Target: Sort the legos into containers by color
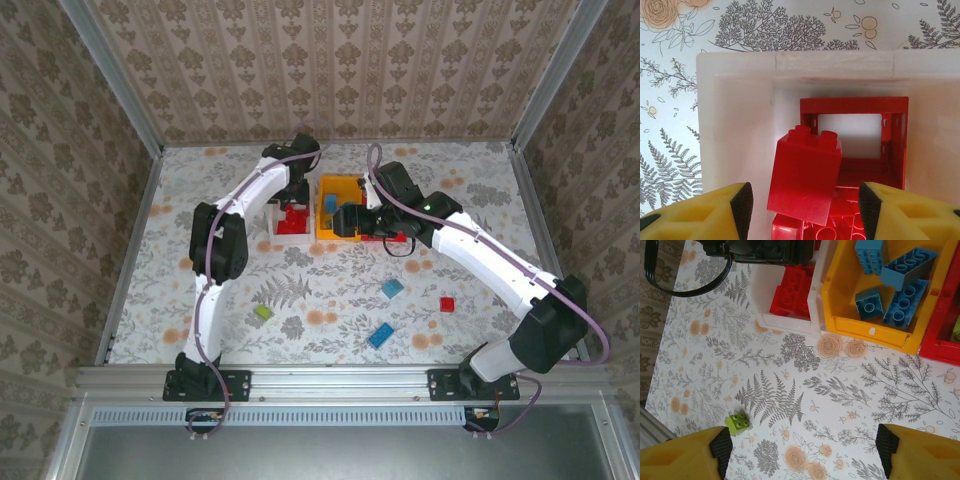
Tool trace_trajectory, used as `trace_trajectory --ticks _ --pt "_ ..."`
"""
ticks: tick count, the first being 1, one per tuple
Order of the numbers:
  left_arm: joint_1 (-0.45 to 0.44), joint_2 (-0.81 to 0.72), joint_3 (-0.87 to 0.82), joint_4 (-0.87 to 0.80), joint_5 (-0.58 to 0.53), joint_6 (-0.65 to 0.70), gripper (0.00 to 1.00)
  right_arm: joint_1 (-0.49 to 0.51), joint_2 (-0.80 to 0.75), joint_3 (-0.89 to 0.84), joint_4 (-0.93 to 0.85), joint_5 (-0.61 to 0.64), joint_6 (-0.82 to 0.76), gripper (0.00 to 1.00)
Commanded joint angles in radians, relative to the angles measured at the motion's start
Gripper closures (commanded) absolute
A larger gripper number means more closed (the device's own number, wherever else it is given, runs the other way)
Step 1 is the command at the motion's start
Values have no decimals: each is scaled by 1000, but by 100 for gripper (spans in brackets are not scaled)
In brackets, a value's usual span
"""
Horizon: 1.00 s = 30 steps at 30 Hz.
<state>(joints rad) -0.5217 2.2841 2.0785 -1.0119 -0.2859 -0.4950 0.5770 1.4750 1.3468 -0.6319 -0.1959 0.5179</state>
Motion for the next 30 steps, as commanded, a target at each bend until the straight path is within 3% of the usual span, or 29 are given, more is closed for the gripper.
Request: trace_trajectory --ticks 1,7,15,23,30 --pt "-17 -66 31 -29 2 -27 40 -5 -5 15 -23 -16 -52 21" --pt "-26 -225 -28 -7 31 -106 40 58 4 -46 10 4 -191 21" --pt "19 -606 -368 -4 15 -202 36 319 131 -99 154 15 -355 19" --pt "86 -1113 -794 -127 42 -321 33 520 410 74 113 41 -431 15" --pt "113 -1434 -932 -373 90 -344 34 576 610 258 39 110 -396 17"
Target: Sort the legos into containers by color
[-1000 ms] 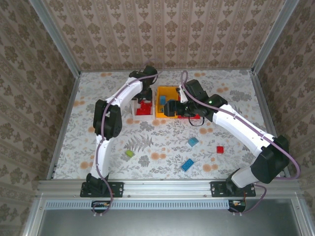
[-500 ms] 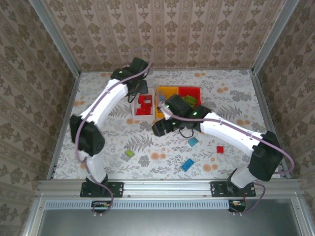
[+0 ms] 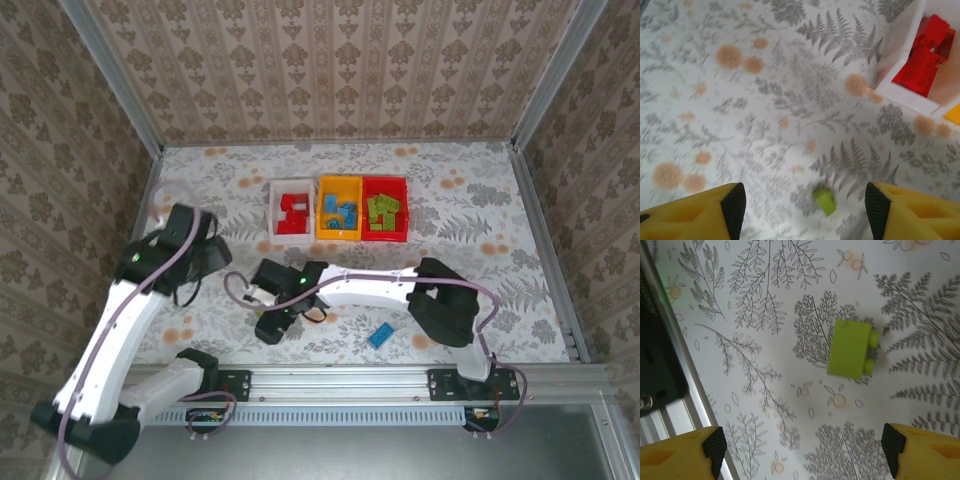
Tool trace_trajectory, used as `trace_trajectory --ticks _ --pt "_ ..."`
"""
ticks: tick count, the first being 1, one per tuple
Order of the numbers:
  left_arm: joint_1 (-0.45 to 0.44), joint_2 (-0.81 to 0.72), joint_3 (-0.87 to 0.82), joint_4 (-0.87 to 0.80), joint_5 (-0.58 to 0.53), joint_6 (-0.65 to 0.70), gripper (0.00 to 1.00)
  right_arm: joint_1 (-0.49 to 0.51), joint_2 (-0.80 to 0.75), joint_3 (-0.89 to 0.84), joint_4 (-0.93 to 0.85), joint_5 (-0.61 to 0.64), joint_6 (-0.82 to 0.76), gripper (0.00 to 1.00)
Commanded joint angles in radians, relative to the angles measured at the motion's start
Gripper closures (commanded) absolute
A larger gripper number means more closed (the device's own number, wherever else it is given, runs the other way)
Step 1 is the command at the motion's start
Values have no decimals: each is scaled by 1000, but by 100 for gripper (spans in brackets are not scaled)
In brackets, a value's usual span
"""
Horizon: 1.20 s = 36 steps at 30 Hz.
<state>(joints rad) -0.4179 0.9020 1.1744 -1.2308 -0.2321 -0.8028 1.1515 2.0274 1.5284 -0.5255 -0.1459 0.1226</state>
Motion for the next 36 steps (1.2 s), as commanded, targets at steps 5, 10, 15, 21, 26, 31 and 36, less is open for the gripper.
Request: trace_trajectory --ticks 5,10,15,21,26,31,36 --pt "19 -142 -23 -278 68 -9 37 2 175 203 -153 129 20 25" --pt "24 -146 -28 -312 86 39 38 4 232 271 -181 159 29 39" --pt "25 -158 -50 -300 99 35 38 4 267 309 -195 179 41 51" --pt "26 -157 -67 -274 112 24 38 2 260 312 -179 178 48 68" --pt "25 -157 -59 -168 164 24 33 1 183 259 -152 188 48 76" --pt "25 -127 -14 73 277 5 30 -29 74 165 -131 190 90 78" --pt "25 -31 65 242 340 8 29 -115 -77 24 -101 192 154 79"
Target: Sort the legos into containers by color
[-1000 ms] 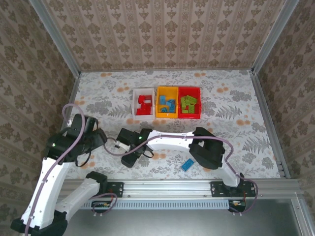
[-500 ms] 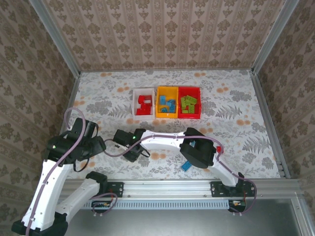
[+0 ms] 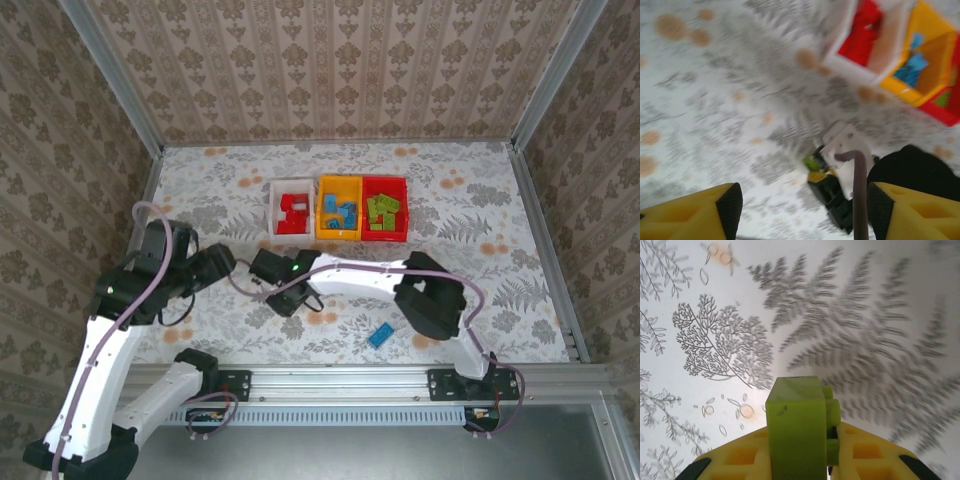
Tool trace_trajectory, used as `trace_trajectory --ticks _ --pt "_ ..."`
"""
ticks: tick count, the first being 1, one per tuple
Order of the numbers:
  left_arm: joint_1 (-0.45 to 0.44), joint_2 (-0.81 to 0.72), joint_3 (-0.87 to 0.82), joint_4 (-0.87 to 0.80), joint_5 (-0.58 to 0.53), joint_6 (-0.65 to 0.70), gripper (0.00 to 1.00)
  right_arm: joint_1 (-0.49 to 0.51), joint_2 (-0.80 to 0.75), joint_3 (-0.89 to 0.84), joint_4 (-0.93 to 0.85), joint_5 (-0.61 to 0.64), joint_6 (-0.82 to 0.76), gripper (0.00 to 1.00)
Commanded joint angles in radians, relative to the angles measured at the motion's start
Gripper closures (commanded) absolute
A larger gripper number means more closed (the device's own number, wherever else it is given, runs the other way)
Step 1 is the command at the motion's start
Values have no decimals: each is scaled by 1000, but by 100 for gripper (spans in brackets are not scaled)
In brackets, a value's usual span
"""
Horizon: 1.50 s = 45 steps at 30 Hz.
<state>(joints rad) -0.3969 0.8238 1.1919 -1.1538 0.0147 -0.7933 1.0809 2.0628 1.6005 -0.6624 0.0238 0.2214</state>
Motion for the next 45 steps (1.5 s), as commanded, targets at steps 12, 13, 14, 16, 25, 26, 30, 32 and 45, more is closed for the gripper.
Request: trace_trajectory --ticks 12,13,14,16,25,26,30,32,45 --pt "-113 513 271 473 246 50 27 -494 -446 -290 -42 73 150 79" --pt "-134 560 299 471 253 64 27 -542 -446 -288 -58 78 166 79" --pt "-153 591 314 477 263 74 28 -579 -441 -281 -71 79 176 79" --pt "-190 650 325 496 274 90 28 -643 -405 -246 -107 100 204 79" --pt "-306 797 337 497 287 211 29 -716 -136 -4 -170 105 249 75" --pt "-314 804 328 501 290 221 29 -719 -109 24 -183 108 254 75" --pt "-348 812 308 524 285 266 30 -732 -33 97 -214 103 268 71" --pt "-366 813 304 530 281 280 30 -734 -8 119 -227 100 269 69" --pt "-410 835 306 525 316 369 30 -733 -133 123 -235 109 279 50"
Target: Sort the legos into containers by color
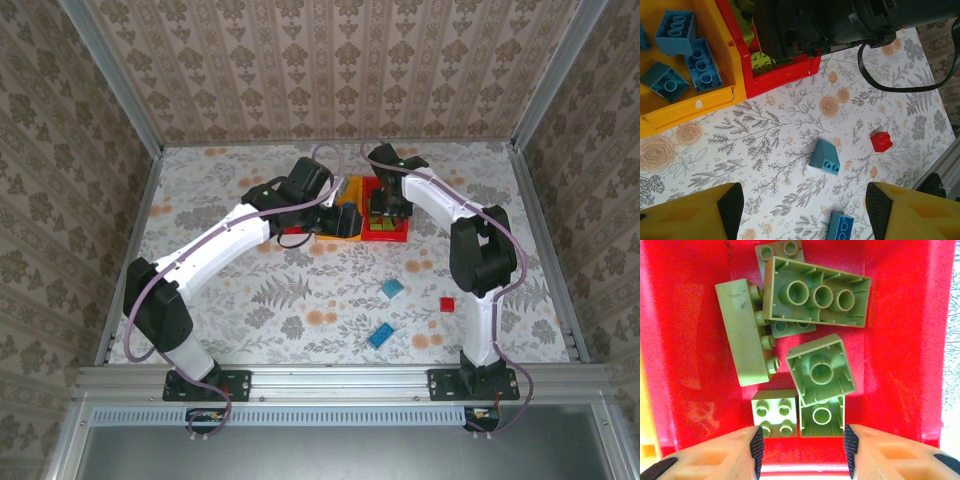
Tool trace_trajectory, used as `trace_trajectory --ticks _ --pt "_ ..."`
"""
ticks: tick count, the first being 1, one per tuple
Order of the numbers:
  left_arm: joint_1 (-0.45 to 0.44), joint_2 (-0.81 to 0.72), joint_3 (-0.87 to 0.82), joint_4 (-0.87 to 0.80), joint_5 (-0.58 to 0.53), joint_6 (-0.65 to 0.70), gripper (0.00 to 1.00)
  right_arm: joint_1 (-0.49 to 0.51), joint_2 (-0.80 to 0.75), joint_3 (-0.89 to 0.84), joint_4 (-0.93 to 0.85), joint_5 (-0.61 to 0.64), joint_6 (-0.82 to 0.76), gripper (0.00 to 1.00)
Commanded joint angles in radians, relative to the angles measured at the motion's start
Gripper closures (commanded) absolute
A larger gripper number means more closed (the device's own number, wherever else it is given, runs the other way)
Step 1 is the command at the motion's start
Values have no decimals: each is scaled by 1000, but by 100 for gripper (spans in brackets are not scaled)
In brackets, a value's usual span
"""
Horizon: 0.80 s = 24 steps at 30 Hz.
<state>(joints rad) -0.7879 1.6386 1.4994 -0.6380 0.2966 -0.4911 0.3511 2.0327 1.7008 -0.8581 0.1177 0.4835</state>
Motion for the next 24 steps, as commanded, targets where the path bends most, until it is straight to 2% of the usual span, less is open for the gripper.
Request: trace_trajectory --ticks 1,8,15,19,24 --pt "-29 34 9 6 40 88 30 -3 -140 14 -42 33 18 50" --pt "-142 180 110 -17 44 194 29 -45 -471 -163 -72 171 56 46" --pt "-299 383 273 -6 27 277 24 -102 -867 -345 -168 274 198 38" --pt "-385 525 408 -39 -20 302 22 -120 -1027 -356 -250 299 249 32" --pt "-464 681 561 -74 -103 326 18 -123 -1123 -302 -306 303 221 25"
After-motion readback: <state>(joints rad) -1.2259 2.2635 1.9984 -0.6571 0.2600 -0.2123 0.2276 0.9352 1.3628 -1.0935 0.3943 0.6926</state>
